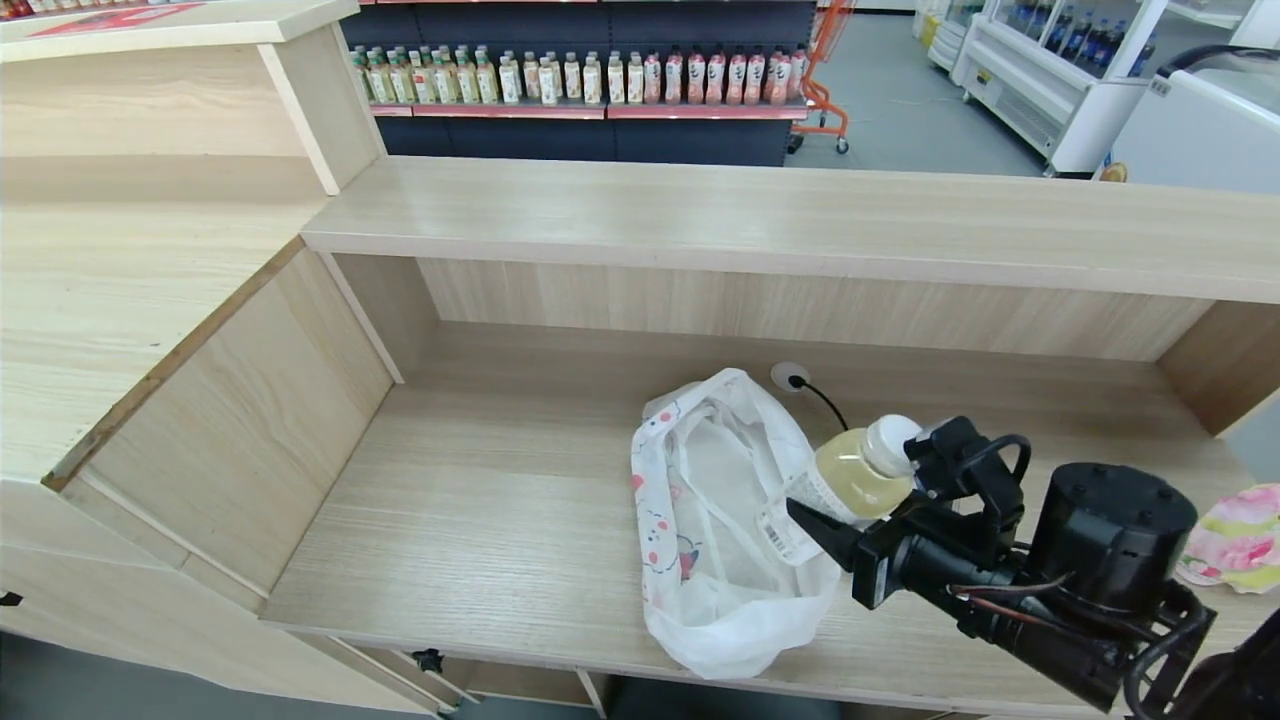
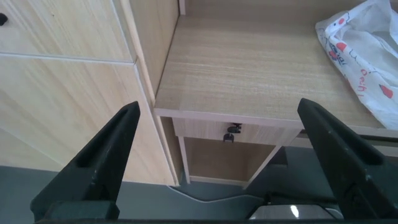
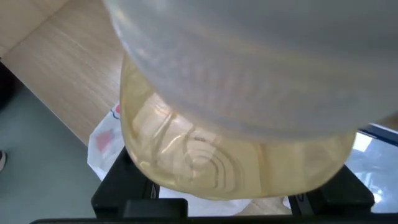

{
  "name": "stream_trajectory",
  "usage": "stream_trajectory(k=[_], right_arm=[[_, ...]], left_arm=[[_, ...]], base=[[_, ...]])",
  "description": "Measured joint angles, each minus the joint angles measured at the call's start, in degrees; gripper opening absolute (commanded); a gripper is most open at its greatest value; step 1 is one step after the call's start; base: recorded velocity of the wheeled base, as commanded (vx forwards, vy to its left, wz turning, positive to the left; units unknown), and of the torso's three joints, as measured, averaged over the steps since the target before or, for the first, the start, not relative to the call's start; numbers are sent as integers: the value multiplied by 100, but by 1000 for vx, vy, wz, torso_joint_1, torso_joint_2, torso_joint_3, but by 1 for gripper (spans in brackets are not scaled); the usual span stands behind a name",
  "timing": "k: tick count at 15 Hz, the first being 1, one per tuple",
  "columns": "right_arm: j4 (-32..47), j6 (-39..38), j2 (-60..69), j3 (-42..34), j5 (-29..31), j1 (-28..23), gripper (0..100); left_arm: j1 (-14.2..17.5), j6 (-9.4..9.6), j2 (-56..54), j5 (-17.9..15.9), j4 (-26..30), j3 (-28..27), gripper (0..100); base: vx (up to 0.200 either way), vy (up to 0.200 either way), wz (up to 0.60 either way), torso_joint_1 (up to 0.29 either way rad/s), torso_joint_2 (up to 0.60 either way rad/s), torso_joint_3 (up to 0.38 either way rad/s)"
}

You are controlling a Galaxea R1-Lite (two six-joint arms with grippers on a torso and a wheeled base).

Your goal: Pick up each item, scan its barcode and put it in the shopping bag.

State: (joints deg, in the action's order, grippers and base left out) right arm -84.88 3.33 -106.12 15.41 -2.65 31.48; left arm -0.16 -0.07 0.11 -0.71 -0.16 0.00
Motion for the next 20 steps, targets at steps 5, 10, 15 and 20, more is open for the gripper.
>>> stream_trajectory(k=[5, 10, 15, 20], right_arm=[[-502, 90, -946, -111, -228, 44, 0], [-506, 283, -1485, 178, -252, 44, 0], [-536, 660, -1833, 440, -257, -39, 100], [-513, 660, -1781, 521, -279, -33, 100]], left_arm=[[-2, 0, 0, 2, 0, 0, 100], [-2, 0, 0, 2, 2, 0, 100], [-2, 0, 0, 0, 0, 0, 100], [-2, 0, 0, 2, 0, 0, 100]], base=[[0, 0, 0, 0, 0, 0], [0, 0, 0, 0, 0, 0], [0, 0, 0, 0, 0, 0], [0, 0, 0, 0, 0, 0]])
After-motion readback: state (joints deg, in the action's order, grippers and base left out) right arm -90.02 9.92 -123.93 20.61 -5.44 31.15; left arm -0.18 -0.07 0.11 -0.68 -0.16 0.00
